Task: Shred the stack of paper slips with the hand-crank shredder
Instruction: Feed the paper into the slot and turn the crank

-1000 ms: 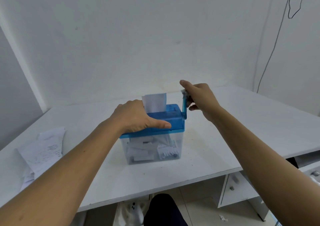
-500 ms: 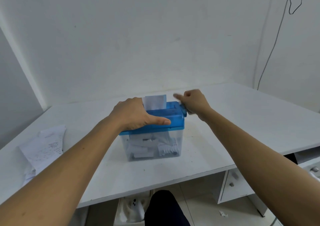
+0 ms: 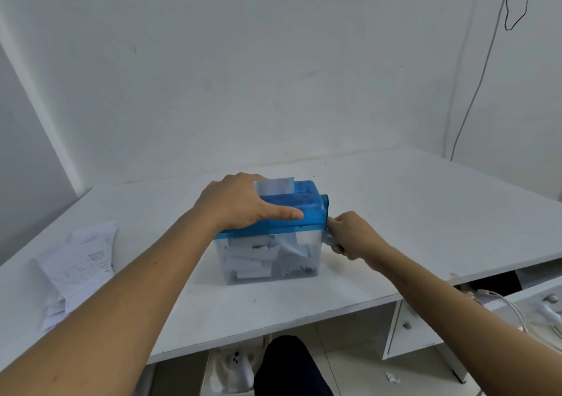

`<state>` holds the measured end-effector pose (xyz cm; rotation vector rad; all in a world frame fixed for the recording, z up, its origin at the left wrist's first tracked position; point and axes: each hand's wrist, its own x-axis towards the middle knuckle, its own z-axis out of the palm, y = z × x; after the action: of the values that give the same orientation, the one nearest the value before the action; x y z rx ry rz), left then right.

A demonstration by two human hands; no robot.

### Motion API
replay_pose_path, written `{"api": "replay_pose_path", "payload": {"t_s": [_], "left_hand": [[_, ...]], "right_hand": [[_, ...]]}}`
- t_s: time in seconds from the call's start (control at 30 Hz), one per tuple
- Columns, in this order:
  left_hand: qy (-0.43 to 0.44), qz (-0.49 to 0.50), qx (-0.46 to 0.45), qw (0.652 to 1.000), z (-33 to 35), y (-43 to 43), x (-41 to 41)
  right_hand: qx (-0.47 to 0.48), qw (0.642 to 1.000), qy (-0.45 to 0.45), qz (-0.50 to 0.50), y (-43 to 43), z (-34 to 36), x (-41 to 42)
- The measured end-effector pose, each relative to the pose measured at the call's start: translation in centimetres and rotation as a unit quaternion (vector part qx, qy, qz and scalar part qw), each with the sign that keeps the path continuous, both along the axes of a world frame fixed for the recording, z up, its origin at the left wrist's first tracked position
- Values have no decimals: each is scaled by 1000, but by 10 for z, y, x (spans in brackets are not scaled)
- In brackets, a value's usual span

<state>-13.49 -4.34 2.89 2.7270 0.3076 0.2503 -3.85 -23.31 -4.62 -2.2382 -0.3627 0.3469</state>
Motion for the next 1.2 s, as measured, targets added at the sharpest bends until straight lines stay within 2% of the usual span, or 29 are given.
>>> {"api": "replay_pose_path", "payload": {"t_s": [0.37,0.6,0.7,0.9,1.2], "left_hand": [[29,3,-23,999,3,-1,0],[41,-4,-22,999,6,-2,-1],[39,0,-10,999,6,-2,0],[44,13,8,999,2,0,2],[45,21,6,999,3,-1,4]], "right_hand": [[-31,994,50,92,-26,20,-16],[68,983,99,138,-45,45,-33],[160,971,129,121,-49,58,-36],[153,973,31,171,-46,81,-26],[242,957,-149,56,-14,80,-1]]}}
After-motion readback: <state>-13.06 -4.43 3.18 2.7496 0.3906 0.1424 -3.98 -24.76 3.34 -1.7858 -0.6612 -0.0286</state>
